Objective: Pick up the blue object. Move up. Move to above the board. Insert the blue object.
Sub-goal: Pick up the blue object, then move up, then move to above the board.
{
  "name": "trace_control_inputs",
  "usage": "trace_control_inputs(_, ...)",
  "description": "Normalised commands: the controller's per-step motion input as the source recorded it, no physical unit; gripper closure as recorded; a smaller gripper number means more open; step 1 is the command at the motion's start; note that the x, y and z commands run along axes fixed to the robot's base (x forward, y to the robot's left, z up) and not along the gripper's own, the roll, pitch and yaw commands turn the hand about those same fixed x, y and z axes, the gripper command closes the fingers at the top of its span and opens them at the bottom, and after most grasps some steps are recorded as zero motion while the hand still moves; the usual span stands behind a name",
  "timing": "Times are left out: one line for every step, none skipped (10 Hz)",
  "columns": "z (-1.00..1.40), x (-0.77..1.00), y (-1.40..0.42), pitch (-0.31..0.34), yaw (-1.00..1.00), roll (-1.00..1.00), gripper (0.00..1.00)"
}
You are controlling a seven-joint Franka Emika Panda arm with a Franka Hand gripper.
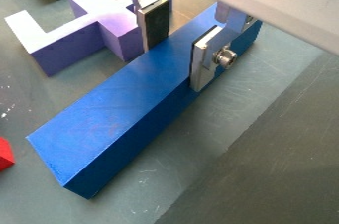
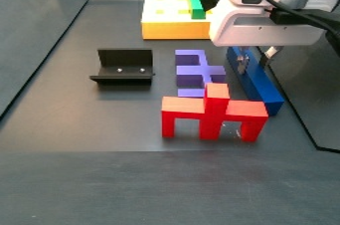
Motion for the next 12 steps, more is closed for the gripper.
trace_control_inputs(0.00,0.00,0.00,0.000,0.00,0.00,1.00)
trace_control_inputs(0.00,0.00,0.00,0.000,0.00,0.00,1.00)
trace_control_inputs(0.00,0.00,0.00,0.000,0.00,0.00,1.00)
trace_control_inputs(0.00,0.00,0.00,0.000,0.00,0.00,1.00)
trace_control_inputs(0.00,0.00,0.00,0.000,0.00,0.00,1.00)
trace_control_inputs(0.00,0.00,0.00,0.000,0.00,0.00,1.00)
trace_control_inputs(0.83,0.00,0.00,0.000,0.00,0.00,1.00)
trace_control_inputs(0.76,0.03,0.00,0.026,-0.04,0.00,1.00)
trace_control_inputs(0.62,0.01,0.01,0.054,-0.04,0.00,1.00)
trace_control_inputs(0.26,0.02,0.02,0.038,-0.02,0.02,1.00)
trace_control_inputs(1.40,0.00,0.00,0.000,0.00,0.00,1.00)
trace_control_inputs(1.40,-0.02,0.00,0.032,0.01,-0.01,1.00)
